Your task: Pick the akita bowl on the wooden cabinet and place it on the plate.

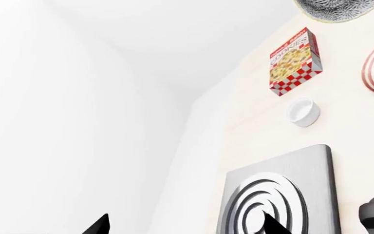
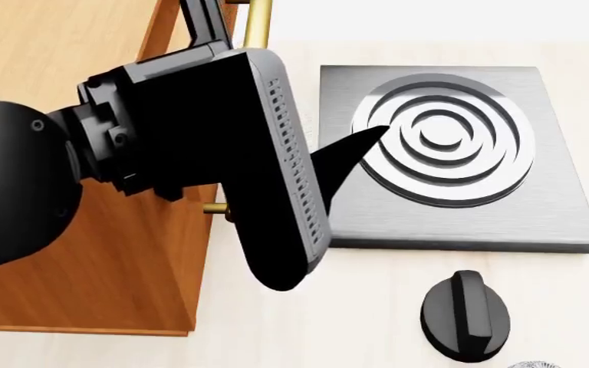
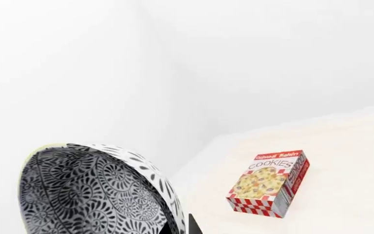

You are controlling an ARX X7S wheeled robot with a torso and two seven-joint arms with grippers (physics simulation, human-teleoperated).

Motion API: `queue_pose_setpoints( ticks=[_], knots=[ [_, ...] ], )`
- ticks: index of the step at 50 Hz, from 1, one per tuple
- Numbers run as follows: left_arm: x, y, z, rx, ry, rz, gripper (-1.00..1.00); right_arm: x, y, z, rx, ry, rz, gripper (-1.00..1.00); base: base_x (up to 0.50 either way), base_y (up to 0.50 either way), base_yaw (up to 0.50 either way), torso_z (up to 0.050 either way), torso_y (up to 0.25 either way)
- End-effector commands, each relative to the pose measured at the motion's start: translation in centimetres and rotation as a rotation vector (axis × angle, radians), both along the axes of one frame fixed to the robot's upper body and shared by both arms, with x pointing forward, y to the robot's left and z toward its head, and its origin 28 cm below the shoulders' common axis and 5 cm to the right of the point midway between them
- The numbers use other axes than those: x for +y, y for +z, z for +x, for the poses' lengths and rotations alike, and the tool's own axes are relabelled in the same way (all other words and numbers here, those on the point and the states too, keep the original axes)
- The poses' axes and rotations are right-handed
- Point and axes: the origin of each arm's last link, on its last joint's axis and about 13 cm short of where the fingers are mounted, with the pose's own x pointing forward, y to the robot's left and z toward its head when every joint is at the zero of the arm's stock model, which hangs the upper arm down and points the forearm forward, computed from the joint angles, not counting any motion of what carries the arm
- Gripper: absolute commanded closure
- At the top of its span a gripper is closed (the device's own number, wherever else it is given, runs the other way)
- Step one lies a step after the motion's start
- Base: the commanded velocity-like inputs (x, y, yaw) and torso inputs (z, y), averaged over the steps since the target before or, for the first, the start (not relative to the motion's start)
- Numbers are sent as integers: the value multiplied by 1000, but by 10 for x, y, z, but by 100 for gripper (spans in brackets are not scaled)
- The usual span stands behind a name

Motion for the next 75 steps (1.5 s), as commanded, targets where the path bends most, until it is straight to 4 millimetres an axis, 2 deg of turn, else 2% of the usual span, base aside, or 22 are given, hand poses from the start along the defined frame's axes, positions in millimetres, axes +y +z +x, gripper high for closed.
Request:
queue_pose_setpoints(
  ticks=[1, 12, 34, 48, 60, 75],
  knots=[
    [-3, 6, -1, -9, -13, 10, -100, -11, 1, -2, -57, 16, 48, 100, 0, 0, 0, 0, 0],
    [-2, 5, 0, -6, -11, 5, -100, -20, 0, 3, -38, -4, 60, 100, 0, 0, 0, 1, 0],
    [-1, 3, 0, -2, -8, 3, -100, -34, -18, 9, -11, -17, 150, 100, 0, 0, 0, 0, 0],
    [1, 1, 1, 0, -3, 2, -100, -44, -30, 8, -41, 63, 359, 100, 0, 0, 0, 0, 0],
    [2, 0, 2, 2, -1, -3, -100, -50, -35, 11, -53, 104, 443, 100, 0, 0, 0, 0, 1],
    [2, 0, 2, 5, 1, -4, -100, -65, -44, 12, -71, 74, 524, 100, 0, 0, 0, 0, 0]
  ],
)
